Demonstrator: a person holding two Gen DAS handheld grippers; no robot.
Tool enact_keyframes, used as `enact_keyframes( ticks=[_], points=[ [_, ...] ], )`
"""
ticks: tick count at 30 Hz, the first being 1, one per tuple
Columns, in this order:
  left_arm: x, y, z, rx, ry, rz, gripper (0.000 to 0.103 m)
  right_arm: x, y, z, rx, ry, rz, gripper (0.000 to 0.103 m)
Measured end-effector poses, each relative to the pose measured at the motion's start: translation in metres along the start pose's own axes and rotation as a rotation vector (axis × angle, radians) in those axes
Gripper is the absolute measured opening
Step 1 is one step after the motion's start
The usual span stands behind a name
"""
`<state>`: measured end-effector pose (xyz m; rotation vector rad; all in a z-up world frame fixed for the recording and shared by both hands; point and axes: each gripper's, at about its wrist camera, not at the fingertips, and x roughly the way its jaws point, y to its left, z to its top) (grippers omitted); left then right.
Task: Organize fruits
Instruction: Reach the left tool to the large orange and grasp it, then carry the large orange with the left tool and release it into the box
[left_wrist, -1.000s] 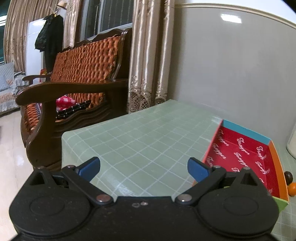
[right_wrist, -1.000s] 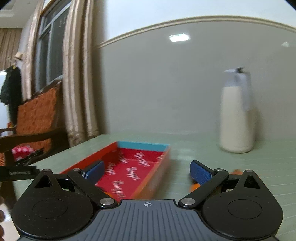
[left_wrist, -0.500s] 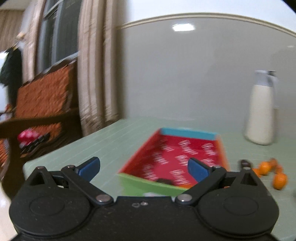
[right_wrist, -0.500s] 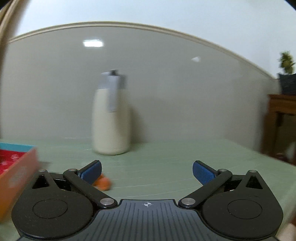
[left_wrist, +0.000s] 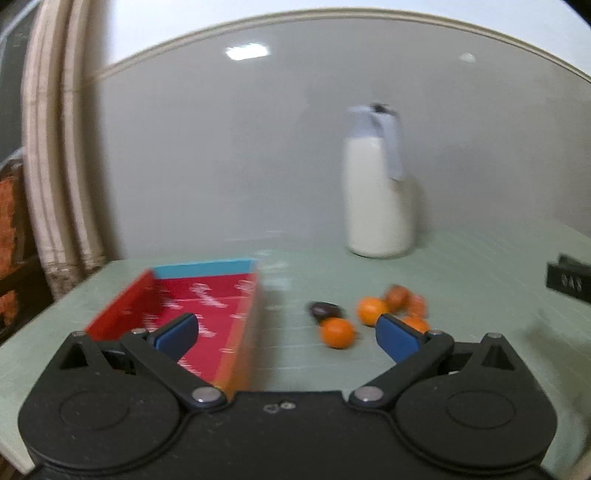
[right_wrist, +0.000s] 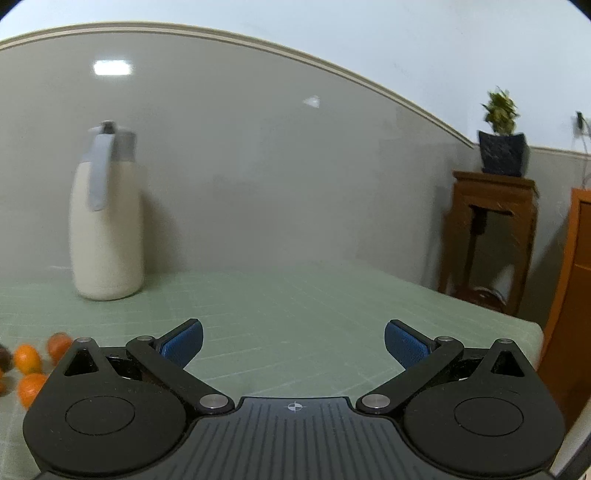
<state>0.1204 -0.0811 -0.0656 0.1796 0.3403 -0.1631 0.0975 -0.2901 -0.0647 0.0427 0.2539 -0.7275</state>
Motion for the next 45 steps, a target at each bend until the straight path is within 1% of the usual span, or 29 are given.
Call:
enact_keyframes(
  ticks=[1,4,5,7,9,11,12,13,16,21,23,28,32,37,38,39,45],
  points=[
    [0.004,-0.009,-0.001,0.019,0.012,-0.024,0.09,0.0,-0.003,0.001,0.009,0.003,-0.005,0.103],
    [0.01,-0.033,-0.002,0.068,0.028,-0.079,0.084,0.0,-0.015,0.003,0.034,0.015,-0.013,0.103],
    [0.015,-0.039,-0.001,0.078,0.034,-0.095,0.08,0.0,-0.019,0.004,0.041,0.016,-0.015,0.103],
    [0.022,-0.051,0.0,0.087,0.051,-0.122,0.077,0.001,-0.023,0.007,0.047,0.013,-0.022,0.103],
    [0.029,-0.059,0.001,0.084,0.066,-0.137,0.075,0.001,-0.027,0.009,0.044,0.011,-0.046,0.103],
    [0.038,-0.065,0.002,0.083,0.088,-0.157,0.066,0.002,-0.03,0.012,0.05,0.006,-0.078,0.103],
    [0.042,-0.068,0.003,0.084,0.1,-0.162,0.065,0.002,-0.033,0.013,0.062,0.002,-0.087,0.103],
    [0.048,-0.071,0.003,0.082,0.112,-0.167,0.064,0.002,-0.036,0.014,0.077,0.003,-0.087,0.103],
    [0.059,-0.074,0.003,0.066,0.15,-0.185,0.055,0.004,-0.044,0.017,0.107,0.022,-0.08,0.103],
    [0.074,-0.078,0.001,0.053,0.192,-0.203,0.051,0.008,-0.05,0.019,0.12,0.042,-0.072,0.103],
    [0.078,-0.08,-0.001,0.05,0.209,-0.214,0.046,0.009,-0.052,0.019,0.122,0.049,-0.065,0.103],
    [0.083,-0.083,-0.002,0.059,0.208,-0.197,0.045,0.01,-0.052,0.016,0.123,0.063,-0.052,0.103],
    [0.084,-0.082,-0.002,0.062,0.207,-0.177,0.038,0.012,-0.052,0.014,0.129,0.079,-0.032,0.103],
    [0.093,-0.08,-0.003,0.052,0.233,-0.167,0.038,0.012,-0.051,0.013,0.13,0.084,-0.015,0.103],
    [0.093,-0.079,-0.003,0.048,0.232,-0.166,0.032,0.011,-0.05,0.013,0.128,0.082,-0.015,0.103],
    [0.093,-0.079,-0.003,0.049,0.228,-0.156,0.03,0.011,-0.05,0.013,0.127,0.081,-0.014,0.103],
    [0.09,-0.074,-0.004,0.023,0.212,-0.149,0.029,0.014,-0.049,0.012,0.132,0.092,0.023,0.103]
  ],
)
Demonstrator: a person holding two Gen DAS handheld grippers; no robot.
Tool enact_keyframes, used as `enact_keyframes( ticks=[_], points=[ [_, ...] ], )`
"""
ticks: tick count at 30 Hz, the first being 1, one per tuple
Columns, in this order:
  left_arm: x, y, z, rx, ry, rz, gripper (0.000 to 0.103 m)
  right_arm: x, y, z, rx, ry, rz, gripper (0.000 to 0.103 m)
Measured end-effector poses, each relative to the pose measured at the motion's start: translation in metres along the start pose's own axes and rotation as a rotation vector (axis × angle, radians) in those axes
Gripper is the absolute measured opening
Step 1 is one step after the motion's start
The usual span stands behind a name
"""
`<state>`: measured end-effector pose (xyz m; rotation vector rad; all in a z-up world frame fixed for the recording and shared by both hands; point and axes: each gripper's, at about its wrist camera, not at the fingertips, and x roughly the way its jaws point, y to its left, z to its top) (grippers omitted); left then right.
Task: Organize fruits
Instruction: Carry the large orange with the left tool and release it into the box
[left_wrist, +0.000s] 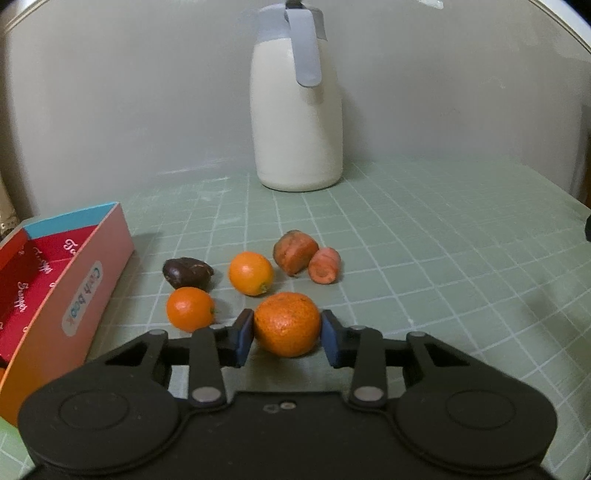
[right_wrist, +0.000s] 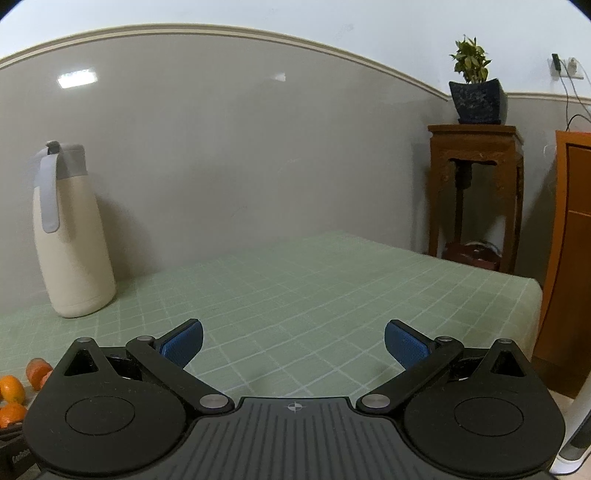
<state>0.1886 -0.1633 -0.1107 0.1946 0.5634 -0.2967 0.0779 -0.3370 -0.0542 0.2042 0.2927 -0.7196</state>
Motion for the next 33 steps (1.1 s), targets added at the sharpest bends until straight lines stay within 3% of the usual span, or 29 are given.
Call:
enact_keyframes(
  ticks=[6,12,17,22,30,31,33],
  points=[
    [-0.024,0.013,0.006,0.017,-0.084,0.057,0.029,-0.002,0.008,-0.003,-0.025,-0.011,0.041,0.103],
    [-0.055,0.059,0.015,-0.009,-0.152,0.184,0.029,-0.004,0.021,-0.007,-0.018,0.012,0.142,0.103],
    [-0.062,0.108,0.011,-0.056,-0.133,0.307,0.029,-0.01,0.042,-0.013,-0.025,0.039,0.268,0.103],
    [-0.052,0.151,0.0,-0.13,-0.068,0.382,0.029,-0.019,0.07,-0.022,-0.082,0.039,0.346,0.103],
    [-0.047,0.189,-0.011,-0.231,-0.005,0.476,0.032,-0.026,0.109,-0.036,-0.152,0.073,0.431,0.103],
    [-0.048,0.191,-0.011,-0.238,-0.003,0.489,0.035,-0.027,0.113,-0.037,-0.156,0.077,0.442,0.103],
    [-0.054,0.194,-0.011,-0.255,-0.008,0.515,0.053,-0.029,0.12,-0.04,-0.161,0.079,0.463,0.103]
  ],
)
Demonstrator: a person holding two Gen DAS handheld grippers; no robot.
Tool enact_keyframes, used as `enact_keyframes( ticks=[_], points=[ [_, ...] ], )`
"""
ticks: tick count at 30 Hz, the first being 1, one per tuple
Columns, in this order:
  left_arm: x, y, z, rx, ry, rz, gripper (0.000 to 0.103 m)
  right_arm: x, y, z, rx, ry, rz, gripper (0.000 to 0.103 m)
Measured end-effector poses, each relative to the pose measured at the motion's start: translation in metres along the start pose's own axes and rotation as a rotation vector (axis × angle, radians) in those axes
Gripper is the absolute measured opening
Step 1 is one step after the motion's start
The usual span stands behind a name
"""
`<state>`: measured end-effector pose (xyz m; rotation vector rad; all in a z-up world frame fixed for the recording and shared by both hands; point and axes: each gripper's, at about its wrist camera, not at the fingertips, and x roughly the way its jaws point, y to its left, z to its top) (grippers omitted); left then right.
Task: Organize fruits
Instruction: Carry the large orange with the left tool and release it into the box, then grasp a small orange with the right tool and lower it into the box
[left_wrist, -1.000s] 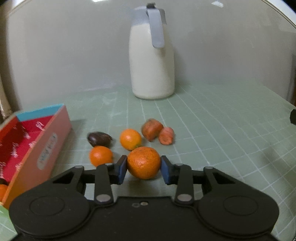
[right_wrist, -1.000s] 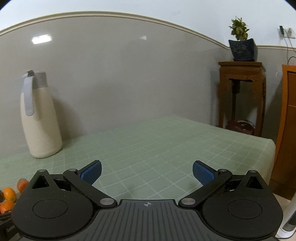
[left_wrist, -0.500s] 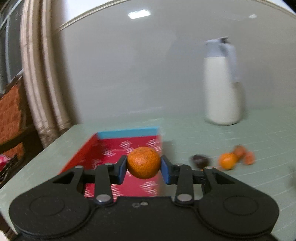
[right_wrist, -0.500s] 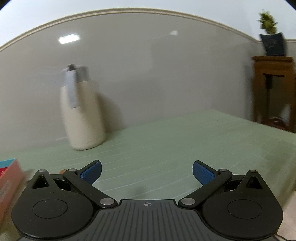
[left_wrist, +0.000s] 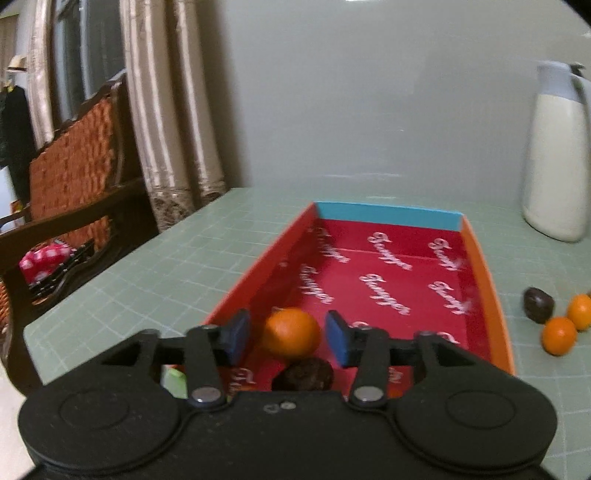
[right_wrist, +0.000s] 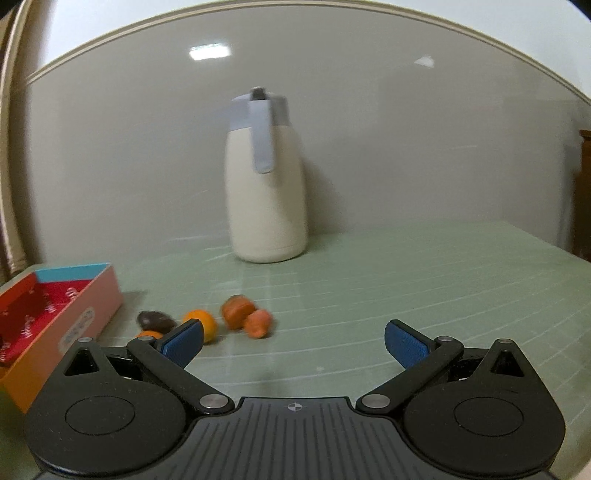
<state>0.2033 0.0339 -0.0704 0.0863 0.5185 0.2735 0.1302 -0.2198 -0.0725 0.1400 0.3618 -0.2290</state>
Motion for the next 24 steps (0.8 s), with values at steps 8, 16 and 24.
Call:
enact_keyframes(
  ticks=[8,16,24],
  points=[
    [-0.045,0.017,-0.003,0.016,-0.155,-0.004,0.095,0.012,0.026,-0.001,-0.03,0.045,0.093,0.103],
    [-0.056,0.048,-0.02,-0.062,-0.092,0.018,0.097,0.024,0.042,-0.001,-0.051,0.082,0.147,0.103],
    [-0.049,0.055,-0.024,-0.073,-0.072,0.042,0.097,0.04,0.066,0.001,-0.056,0.163,0.195,0.054]
  ],
)
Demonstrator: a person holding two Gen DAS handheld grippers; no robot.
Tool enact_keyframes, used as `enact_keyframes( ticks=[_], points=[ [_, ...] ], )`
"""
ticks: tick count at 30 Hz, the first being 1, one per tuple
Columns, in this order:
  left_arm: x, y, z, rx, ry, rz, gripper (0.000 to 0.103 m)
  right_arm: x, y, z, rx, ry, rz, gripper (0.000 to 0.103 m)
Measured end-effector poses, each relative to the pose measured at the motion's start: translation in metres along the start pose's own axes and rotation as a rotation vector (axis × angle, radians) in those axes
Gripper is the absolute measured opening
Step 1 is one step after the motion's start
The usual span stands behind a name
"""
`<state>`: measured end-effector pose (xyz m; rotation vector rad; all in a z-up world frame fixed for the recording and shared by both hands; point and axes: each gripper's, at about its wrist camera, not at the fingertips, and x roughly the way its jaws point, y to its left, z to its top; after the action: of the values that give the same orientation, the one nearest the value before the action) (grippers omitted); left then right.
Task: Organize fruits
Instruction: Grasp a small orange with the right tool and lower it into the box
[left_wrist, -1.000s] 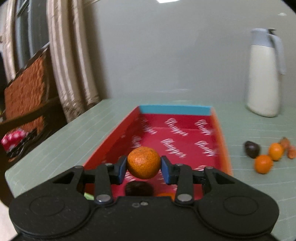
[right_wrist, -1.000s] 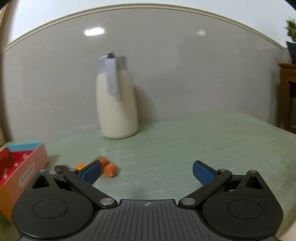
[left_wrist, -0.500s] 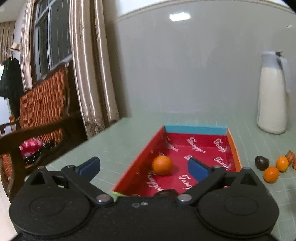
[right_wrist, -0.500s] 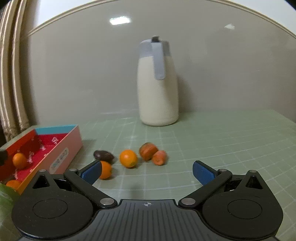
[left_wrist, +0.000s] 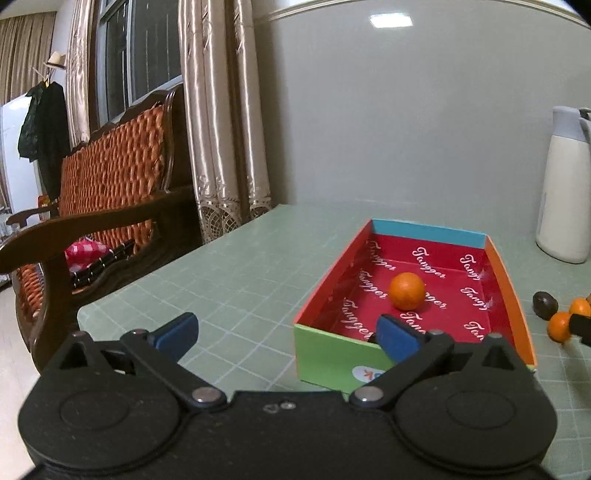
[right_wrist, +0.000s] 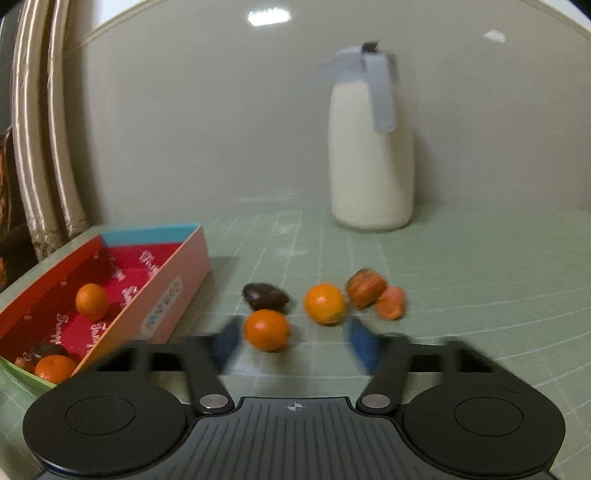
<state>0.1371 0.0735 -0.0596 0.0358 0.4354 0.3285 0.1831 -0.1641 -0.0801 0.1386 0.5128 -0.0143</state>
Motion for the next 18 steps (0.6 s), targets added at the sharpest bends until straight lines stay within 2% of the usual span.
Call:
enact_keyframes(
  ticks=[9,11,12,18],
  points=[
    [0.003,0.003,0.0,-0.01,0.007,0.008,0.097,0.035,0.004,0.007,0.009,0.092,0.019,0.054],
    [0.003,0.004,0.0,-0.012,0.008,0.01,0.097,0.038,0.003,0.007,0.019,0.098,0.029,0.047],
    [0.003,0.005,0.0,-0.013,0.008,0.012,0.097,0.04,0.002,0.006,0.021,0.104,0.04,0.037],
    [0.004,0.008,0.0,-0.024,0.013,0.018,0.097,0.034,0.008,0.004,-0.01,0.067,0.062,0.037]
  ],
)
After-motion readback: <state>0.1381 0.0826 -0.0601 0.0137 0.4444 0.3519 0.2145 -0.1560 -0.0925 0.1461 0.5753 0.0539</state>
